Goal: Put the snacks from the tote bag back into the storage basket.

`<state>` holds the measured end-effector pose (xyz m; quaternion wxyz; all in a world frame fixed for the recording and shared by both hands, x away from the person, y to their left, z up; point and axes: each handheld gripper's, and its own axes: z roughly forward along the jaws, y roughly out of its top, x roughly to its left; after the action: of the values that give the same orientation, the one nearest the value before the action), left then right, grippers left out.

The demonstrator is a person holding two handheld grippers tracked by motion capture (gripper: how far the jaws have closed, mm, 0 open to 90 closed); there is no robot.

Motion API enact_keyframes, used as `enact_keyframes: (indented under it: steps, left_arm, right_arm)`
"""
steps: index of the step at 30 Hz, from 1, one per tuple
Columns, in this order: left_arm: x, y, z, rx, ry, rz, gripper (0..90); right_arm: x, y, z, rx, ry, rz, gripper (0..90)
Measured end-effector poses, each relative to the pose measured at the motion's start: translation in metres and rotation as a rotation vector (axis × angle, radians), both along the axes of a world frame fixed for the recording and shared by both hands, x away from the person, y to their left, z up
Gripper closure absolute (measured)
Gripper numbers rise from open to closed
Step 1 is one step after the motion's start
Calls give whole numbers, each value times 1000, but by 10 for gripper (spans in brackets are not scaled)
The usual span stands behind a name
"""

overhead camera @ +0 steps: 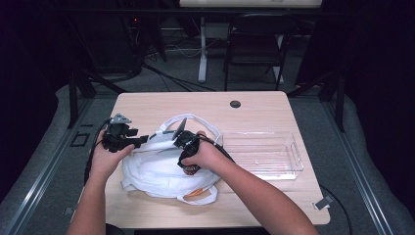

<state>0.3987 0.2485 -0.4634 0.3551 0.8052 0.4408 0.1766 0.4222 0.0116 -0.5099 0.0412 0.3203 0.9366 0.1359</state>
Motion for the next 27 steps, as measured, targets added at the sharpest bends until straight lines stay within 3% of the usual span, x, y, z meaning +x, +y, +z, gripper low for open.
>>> enact_keyframes:
  steps: [15,23,27]
  left_arm:
    - [0,0,0,2,0,3,473]
    - [0,-1,0,6,14,-7,473]
    - [0,0,0,1,11,-4,473]
  right_arm:
    - [-3,1,2,6,-9,-2,248]
    - [-5,2,13,-6,-20,11,248]
    - [-7,3,18,15,-32,11,248]
